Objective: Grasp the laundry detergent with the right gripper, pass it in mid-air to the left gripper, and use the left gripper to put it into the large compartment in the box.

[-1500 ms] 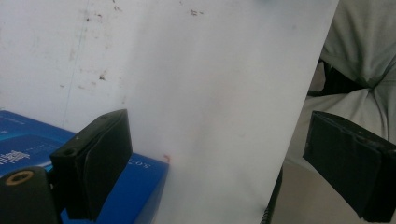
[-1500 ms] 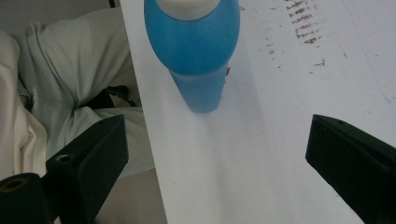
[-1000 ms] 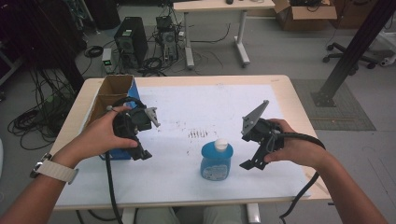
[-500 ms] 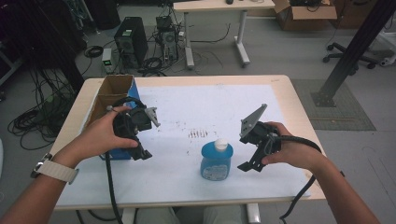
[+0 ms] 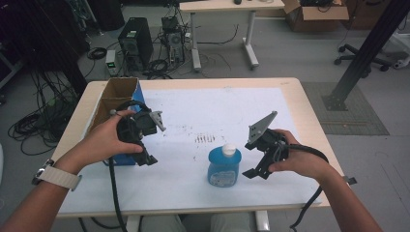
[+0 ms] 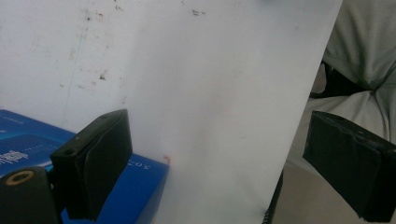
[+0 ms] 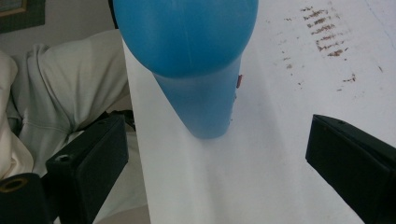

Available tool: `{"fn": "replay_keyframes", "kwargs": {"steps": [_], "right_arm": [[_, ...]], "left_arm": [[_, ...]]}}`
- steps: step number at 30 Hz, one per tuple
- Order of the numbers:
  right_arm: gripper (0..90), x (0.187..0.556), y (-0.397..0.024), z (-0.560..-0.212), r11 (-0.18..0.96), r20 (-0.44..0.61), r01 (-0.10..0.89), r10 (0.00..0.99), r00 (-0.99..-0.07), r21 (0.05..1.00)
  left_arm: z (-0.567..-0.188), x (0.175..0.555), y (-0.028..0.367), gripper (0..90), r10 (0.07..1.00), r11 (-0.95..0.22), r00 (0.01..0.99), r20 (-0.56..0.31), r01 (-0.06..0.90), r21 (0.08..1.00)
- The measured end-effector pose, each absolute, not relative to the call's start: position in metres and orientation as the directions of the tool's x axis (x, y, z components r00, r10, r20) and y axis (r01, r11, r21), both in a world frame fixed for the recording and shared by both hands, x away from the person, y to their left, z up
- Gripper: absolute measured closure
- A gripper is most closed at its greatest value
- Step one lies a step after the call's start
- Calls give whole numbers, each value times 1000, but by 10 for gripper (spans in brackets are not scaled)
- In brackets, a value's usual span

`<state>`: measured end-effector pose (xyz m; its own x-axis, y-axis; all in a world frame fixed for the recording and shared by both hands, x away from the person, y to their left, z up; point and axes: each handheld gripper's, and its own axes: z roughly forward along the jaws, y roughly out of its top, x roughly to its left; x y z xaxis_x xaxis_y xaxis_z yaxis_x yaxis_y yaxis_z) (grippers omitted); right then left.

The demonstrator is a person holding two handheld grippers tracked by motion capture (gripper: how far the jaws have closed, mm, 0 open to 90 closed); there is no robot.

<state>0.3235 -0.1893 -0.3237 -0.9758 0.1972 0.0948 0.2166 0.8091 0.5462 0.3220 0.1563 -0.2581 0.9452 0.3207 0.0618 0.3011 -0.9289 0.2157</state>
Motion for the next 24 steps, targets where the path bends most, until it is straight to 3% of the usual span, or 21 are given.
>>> {"fn": "replay_keyframes", "kwargs": {"steps": [24], "right_arm": [[59, 323, -192, -341, 730, 95, 197, 179, -979, 655]], "left_arm": [[-260, 323, 156, 83, 322, -929, 945, 59, 303, 214]]}}
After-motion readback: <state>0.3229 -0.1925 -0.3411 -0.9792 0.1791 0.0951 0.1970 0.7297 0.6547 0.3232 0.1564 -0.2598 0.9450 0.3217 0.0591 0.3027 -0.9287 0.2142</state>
